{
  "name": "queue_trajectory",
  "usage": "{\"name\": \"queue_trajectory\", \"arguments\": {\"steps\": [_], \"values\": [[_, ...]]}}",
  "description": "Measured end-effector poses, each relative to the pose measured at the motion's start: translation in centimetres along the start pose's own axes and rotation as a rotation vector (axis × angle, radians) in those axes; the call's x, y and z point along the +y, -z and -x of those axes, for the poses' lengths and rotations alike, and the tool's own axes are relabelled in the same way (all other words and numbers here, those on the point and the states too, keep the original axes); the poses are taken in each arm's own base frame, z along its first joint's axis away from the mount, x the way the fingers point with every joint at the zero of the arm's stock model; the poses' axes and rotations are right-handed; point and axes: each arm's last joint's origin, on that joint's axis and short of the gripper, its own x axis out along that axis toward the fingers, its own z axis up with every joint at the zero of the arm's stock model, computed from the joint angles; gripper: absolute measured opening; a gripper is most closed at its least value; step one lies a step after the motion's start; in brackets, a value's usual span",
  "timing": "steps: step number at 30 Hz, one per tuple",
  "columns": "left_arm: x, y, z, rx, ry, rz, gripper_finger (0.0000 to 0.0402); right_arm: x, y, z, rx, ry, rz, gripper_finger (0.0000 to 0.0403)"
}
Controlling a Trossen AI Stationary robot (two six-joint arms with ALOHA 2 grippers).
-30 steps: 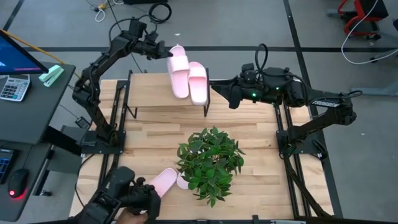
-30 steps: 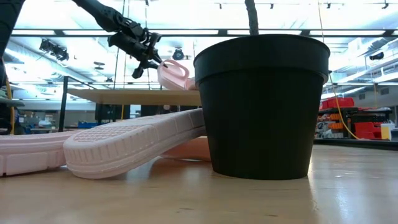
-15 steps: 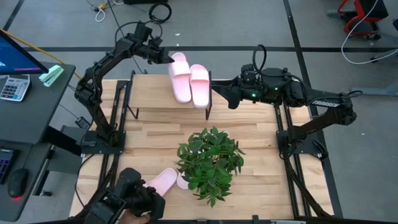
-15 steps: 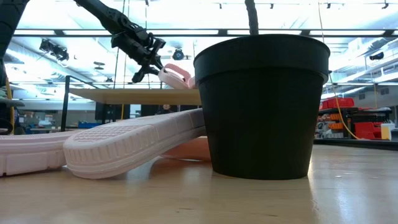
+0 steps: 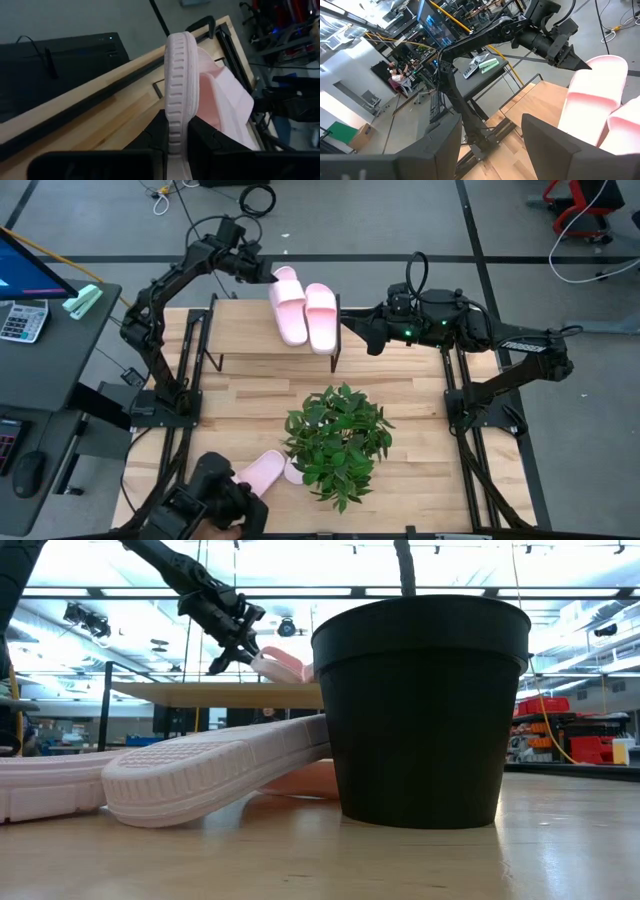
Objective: Pick and place slides into the shelf
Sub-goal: Put the pink slide on the shelf
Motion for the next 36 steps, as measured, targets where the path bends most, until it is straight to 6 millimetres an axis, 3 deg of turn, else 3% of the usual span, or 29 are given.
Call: {"name": "queue_trajectory", "arguments": {"steps": [12,21,30,36], "values": [[0.2,0.7,-3.5,0.079,-0.043,-0.016,0.0044,0.0,0.0,0.0,0.003,0.003,0.002,0.0213],[0.0,0.7,-3.7,0.065,-0.095,-0.047,0.0063,0.0,0.0,0.0,-0.002,0.009,0.003,0.0213],[-0.5,0.8,-4.1,0.057,-0.133,-0.107,0.0054,-0.1,0.0,0.0,-0.006,0.025,0.011,0.0213],[-0.7,0.8,-4.3,0.042,-0.134,-0.125,0.0074,-0.2,0.2,0.0,0.008,0.036,0.016,0.0213]]}}
